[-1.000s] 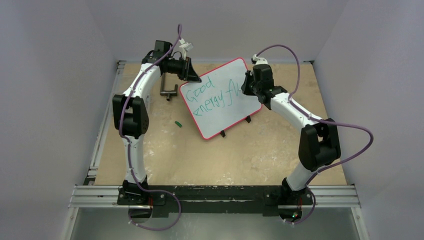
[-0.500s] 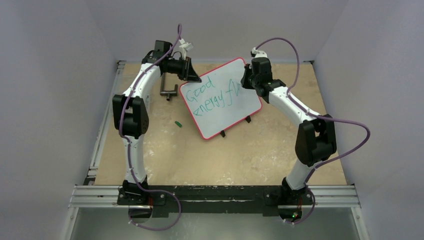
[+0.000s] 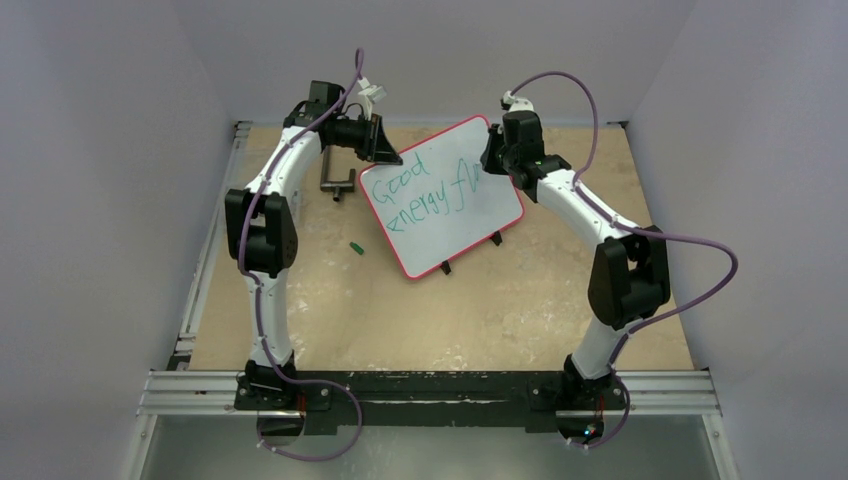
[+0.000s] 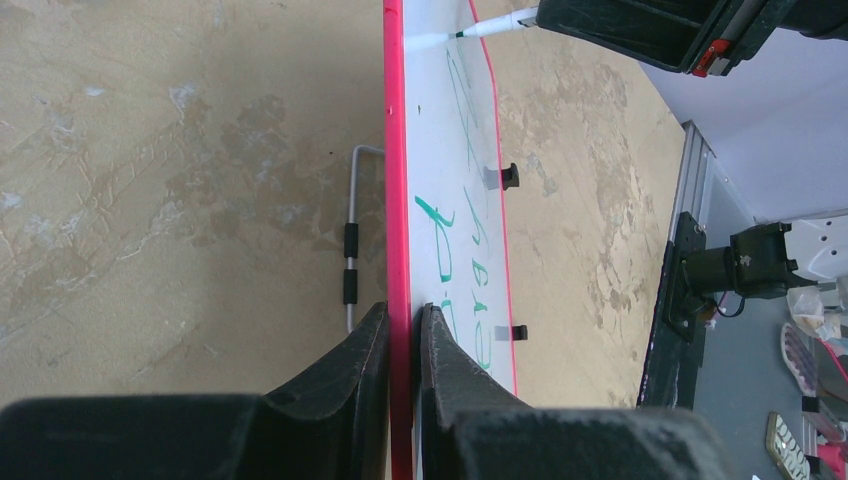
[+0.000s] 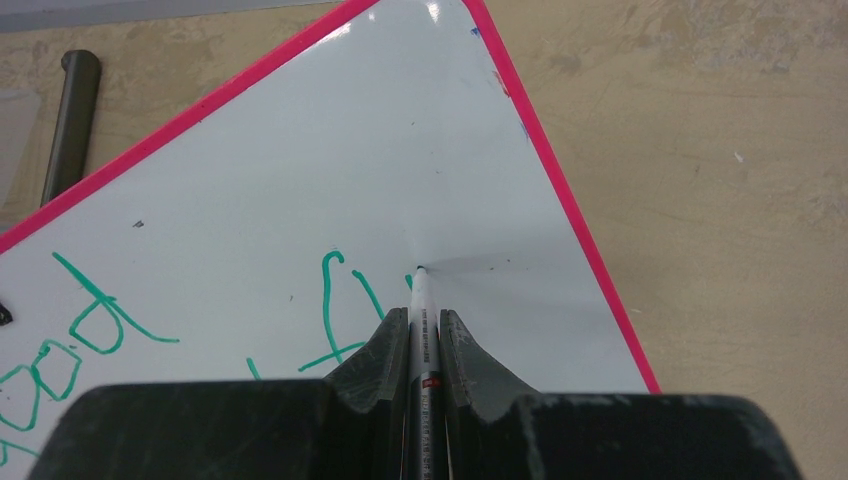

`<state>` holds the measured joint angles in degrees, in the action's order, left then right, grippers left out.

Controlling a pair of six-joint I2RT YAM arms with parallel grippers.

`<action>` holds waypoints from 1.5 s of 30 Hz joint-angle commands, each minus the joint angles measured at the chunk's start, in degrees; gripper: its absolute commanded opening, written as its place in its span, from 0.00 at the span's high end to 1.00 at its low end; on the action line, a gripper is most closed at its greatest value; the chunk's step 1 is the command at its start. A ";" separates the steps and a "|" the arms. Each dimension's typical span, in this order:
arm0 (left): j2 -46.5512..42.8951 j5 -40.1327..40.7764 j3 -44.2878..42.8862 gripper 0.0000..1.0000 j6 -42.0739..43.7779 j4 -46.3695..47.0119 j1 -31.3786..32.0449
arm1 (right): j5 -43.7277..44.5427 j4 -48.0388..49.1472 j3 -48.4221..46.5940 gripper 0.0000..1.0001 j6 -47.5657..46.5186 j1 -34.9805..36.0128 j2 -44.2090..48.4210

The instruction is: Write a sentence on the whiteboard

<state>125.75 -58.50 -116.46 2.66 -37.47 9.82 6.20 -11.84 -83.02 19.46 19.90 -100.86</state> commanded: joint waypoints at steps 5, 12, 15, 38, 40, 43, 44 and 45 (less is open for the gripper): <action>-3.88 -1.67 -0.25 1.00 3.67 1.75 0.63 | -2.29 1.47 0.82 1.00 0.36 -0.04 1.22; -3.94 -1.71 -0.23 1.00 3.81 1.68 0.63 | -4.00 2.14 0.98 1.00 0.52 -0.04 1.34; -3.92 -1.70 -0.21 1.00 3.79 1.67 0.63 | -4.24 2.25 1.17 1.00 0.63 -0.06 1.44; -4.00 -1.62 -0.25 1.00 3.80 1.72 0.56 | -1.27 2.75 2.85 1.00 0.24 -0.10 8.56; -3.95 -1.61 -0.25 1.00 3.80 1.71 0.55 | -0.47 3.19 2.97 1.00 0.31 -0.06 8.94; -4.09 -1.61 -0.25 1.00 3.86 1.78 0.55 | 0.38 3.31 2.83 1.00 0.28 -0.40 8.34; -4.11 -1.60 -0.25 1.00 3.85 1.74 0.55 | 0.37 3.35 2.78 1.00 0.30 -0.56 8.01; -4.10 -1.57 -0.25 1.00 3.86 1.78 0.55 | 0.31 3.34 2.73 1.00 0.35 -0.64 7.62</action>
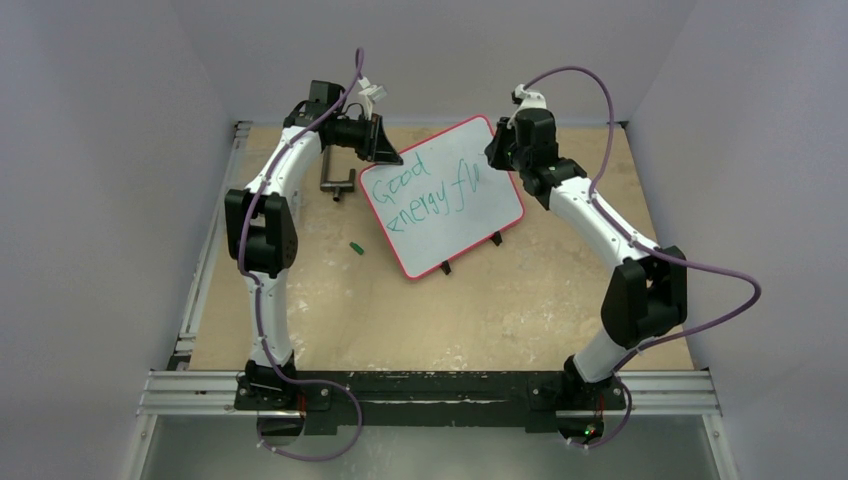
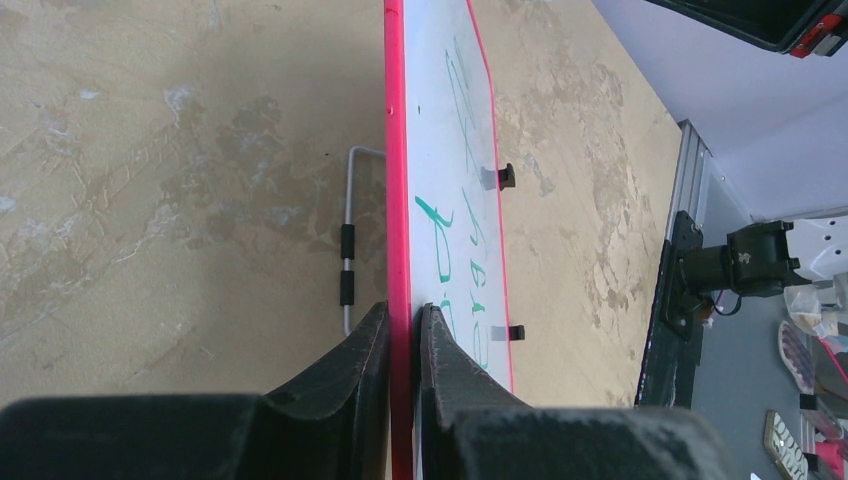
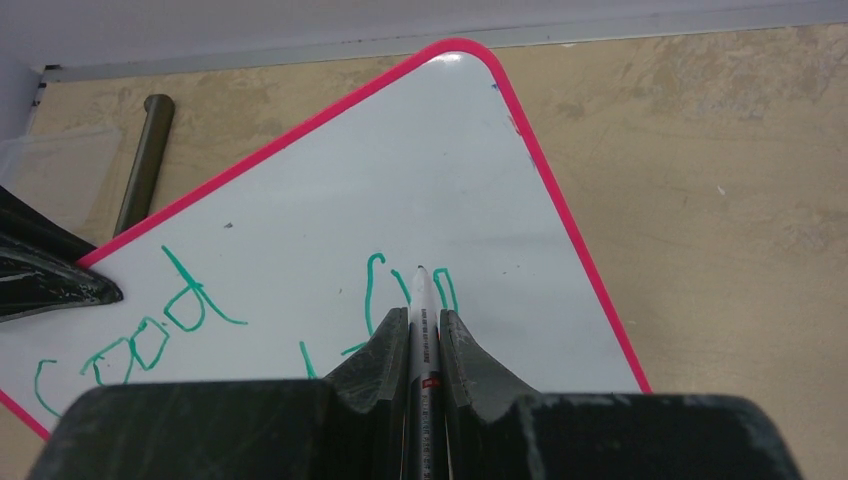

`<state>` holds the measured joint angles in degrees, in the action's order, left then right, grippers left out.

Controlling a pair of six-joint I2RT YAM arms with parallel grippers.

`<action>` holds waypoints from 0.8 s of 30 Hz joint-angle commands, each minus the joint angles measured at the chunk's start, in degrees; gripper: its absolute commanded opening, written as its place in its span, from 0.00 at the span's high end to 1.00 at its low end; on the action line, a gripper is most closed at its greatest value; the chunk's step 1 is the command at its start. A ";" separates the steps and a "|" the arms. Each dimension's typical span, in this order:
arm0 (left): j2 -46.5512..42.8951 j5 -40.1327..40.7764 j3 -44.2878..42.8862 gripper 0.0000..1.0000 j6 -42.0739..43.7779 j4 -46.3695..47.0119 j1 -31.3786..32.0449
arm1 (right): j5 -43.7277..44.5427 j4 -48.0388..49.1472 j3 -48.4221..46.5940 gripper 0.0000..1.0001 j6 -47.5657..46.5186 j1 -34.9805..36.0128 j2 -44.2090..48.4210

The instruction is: Write a sentence on the whiteboard

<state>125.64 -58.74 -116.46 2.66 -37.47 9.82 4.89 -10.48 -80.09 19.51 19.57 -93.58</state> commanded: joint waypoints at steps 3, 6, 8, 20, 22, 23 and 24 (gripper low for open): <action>-4.00 -1.38 -0.25 1.00 3.86 1.78 0.55 | 1.41 2.41 -0.75 1.00 0.52 -0.62 -0.87; -3.86 -1.38 -0.25 1.00 3.85 1.71 0.55 | 1.11 2.36 -1.71 1.00 0.80 -0.69 -2.24; -3.87 -1.46 -0.25 1.00 3.85 1.79 0.55 | 0.78 2.43 -2.22 1.00 0.94 -0.70 -2.99; -4.00 -1.46 -0.16 1.00 3.90 1.68 0.55 | 1.03 2.53 -1.42 1.00 0.99 -0.70 -5.06; -3.97 -1.46 -0.14 1.00 3.85 1.68 0.54 | 1.33 2.57 -0.45 1.00 0.90 -0.72 -4.81; -3.97 -1.46 -0.16 1.00 3.88 1.68 0.55 | 1.40 2.57 0.11 1.00 0.84 -0.82 -4.63; -3.96 -1.46 -0.17 1.00 3.90 1.68 0.55 | 1.48 2.57 0.77 1.00 0.85 -0.83 -4.46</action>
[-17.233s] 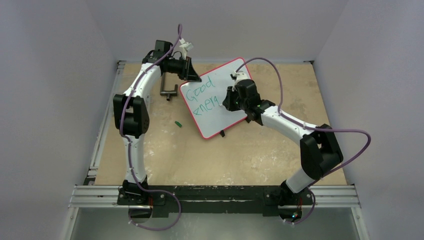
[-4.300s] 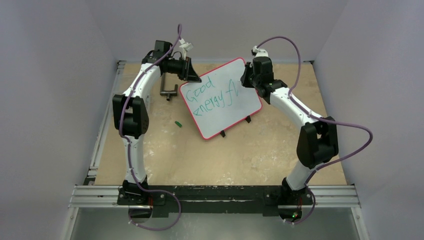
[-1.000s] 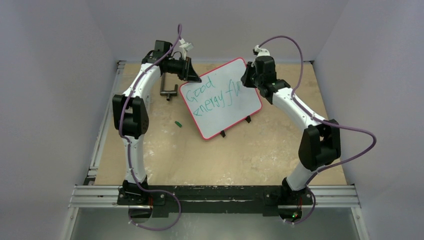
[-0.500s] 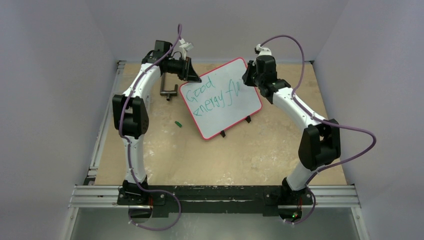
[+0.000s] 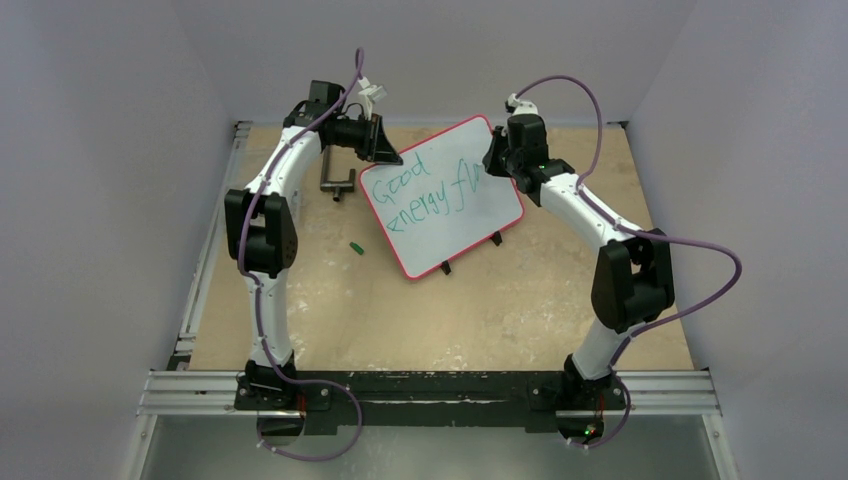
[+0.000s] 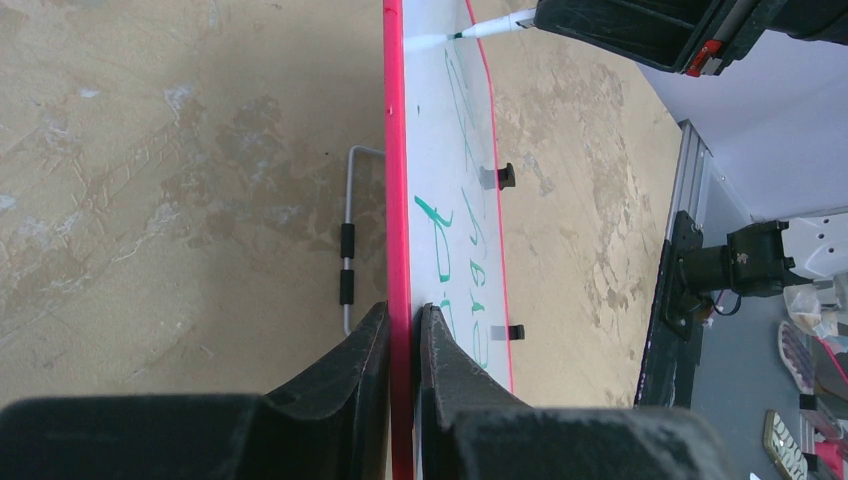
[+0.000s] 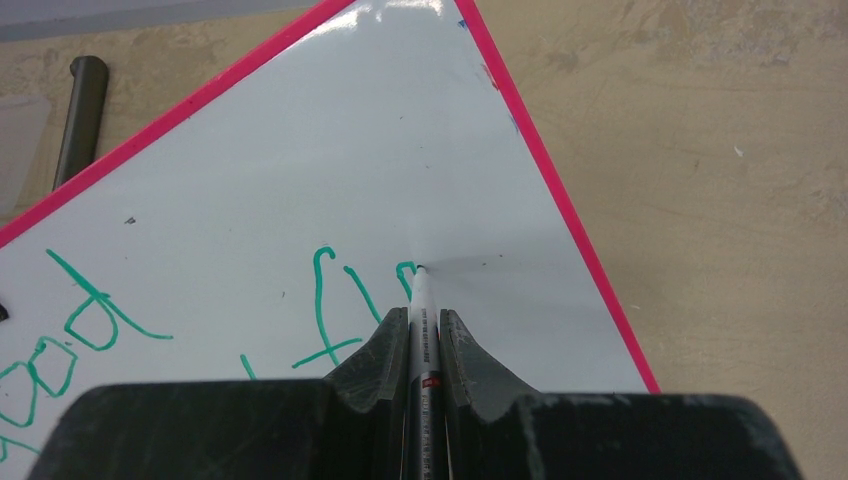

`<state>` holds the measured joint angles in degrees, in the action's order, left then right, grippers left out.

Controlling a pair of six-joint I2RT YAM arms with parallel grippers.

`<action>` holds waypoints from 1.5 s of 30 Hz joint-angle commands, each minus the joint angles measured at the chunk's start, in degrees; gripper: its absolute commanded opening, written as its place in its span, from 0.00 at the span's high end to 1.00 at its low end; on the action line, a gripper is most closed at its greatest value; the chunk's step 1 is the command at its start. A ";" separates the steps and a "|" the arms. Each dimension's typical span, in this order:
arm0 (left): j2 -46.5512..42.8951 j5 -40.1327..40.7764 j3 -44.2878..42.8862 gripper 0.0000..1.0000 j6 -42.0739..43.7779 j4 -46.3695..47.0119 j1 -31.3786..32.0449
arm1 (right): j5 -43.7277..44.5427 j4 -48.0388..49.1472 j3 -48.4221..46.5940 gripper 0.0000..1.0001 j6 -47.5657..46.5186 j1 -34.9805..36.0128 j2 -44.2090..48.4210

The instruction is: Write a sentence on the whiteboard

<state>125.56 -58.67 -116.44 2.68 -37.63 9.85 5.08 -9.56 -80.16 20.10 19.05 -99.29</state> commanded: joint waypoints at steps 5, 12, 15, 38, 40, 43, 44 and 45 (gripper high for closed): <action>-3.95 -1.60 -0.17 1.00 3.83 1.80 0.52 | 1.54 1.93 4.62 1.00 0.12 -0.31 2.51; -4.04 -1.62 -0.10 1.00 3.94 1.72 0.52 | 1.91 2.07 8.40 1.00 0.12 -0.26 4.12; -4.03 -1.66 -0.10 1.00 3.84 1.81 0.52 | 2.00 2.00 7.64 1.00 0.22 -0.24 4.04; -4.09 -1.84 -0.01 1.00 3.97 1.90 0.52 | 2.39 -0.09 -2.46 1.00 0.02 -0.33 -2.18; -4.13 -1.88 -0.01 1.00 3.92 1.88 0.52 | 2.56 0.24 -0.18 1.00 -0.02 -0.35 -1.06; -4.18 -1.79 -0.01 1.00 3.94 1.77 0.52 | 2.86 0.58 3.06 1.00 -0.29 -0.33 0.53; -4.19 -1.75 0.02 1.00 3.96 1.81 0.52 | 2.91 0.60 4.10 1.00 -0.31 -0.40 1.06; -4.21 -1.79 -0.01 1.00 3.95 1.78 0.52 | 2.92 0.62 5.04 1.00 -0.33 -0.46 1.49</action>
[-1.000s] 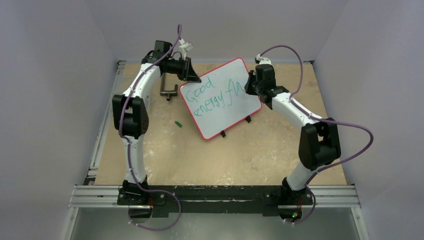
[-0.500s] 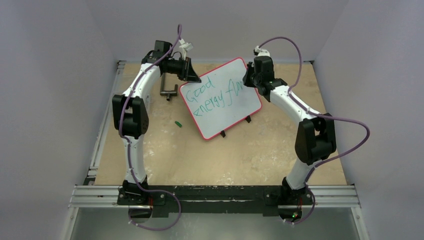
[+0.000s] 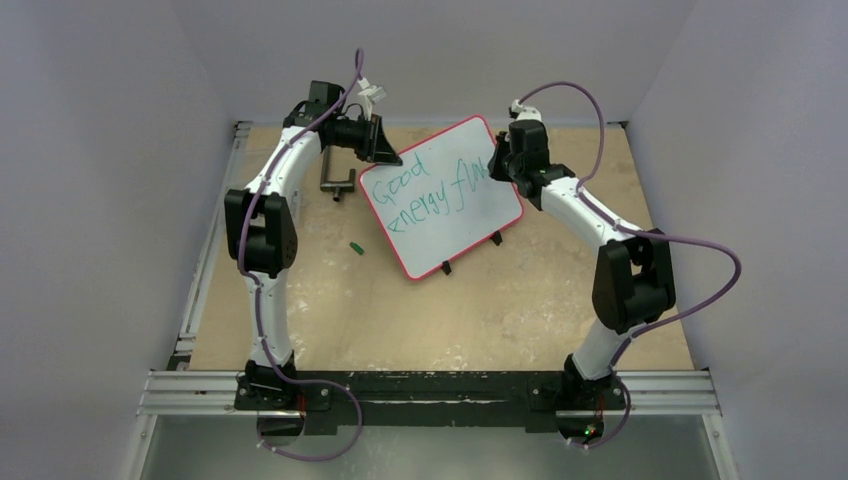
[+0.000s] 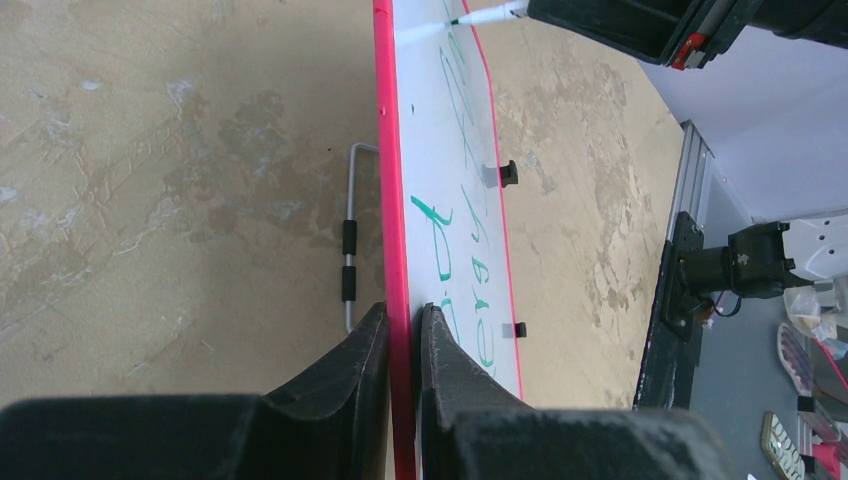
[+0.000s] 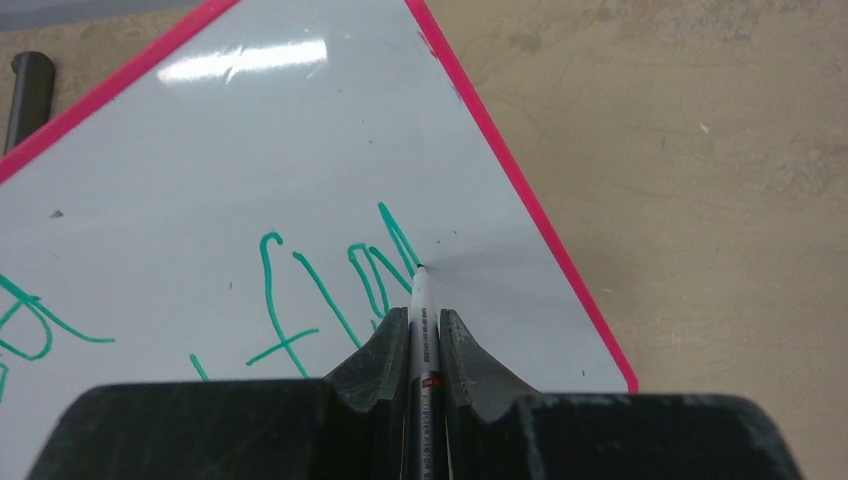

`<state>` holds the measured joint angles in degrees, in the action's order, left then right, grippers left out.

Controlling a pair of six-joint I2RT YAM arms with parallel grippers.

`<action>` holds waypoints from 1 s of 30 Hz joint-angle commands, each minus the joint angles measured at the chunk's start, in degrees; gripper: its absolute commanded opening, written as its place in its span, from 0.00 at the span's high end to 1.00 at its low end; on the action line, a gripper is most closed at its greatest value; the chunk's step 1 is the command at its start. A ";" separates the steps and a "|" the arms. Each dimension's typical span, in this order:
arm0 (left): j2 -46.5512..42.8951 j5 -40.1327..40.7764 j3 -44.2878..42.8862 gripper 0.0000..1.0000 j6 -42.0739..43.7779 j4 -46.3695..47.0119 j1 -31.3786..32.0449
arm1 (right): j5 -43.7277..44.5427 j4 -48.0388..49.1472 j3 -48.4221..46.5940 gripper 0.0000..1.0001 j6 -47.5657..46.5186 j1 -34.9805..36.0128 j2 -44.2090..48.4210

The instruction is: Write a sentence on the whiteboard

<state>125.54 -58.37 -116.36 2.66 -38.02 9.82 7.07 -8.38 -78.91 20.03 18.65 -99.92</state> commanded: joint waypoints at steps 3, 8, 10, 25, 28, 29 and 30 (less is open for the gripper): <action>-4.17 -2.06 -0.10 1.00 3.95 2.16 0.55 | 0.93 -0.20 5.54 1.00 -0.24 -0.03 3.19; -4.13 -2.18 -0.03 1.00 3.86 2.28 0.55 | 1.07 -0.55 4.05 1.00 -0.32 -0.02 3.01; -4.10 -2.17 -0.03 1.00 3.95 2.21 0.59 | 1.22 -0.69 2.48 1.00 -0.41 -0.10 2.30; -4.06 -2.28 -0.10 1.00 3.95 2.32 0.55 | 2.07 -2.42 -7.90 1.00 -1.05 -0.46 -4.04; -4.06 -2.25 -0.03 1.00 3.97 2.30 0.55 | 2.09 -2.58 -8.65 1.00 -1.25 -0.46 -4.32; -4.03 -2.27 -0.09 1.00 3.98 2.33 0.55 | 2.14 -2.65 -8.66 1.00 -1.29 -0.48 -4.25; -4.01 -2.25 -0.10 1.00 3.94 2.34 0.55 | 2.25 -2.63 -8.59 1.00 -1.40 -0.46 -4.05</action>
<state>125.54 -58.39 -116.33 2.68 -38.09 9.82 8.47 -10.59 -85.49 19.40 18.24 -103.26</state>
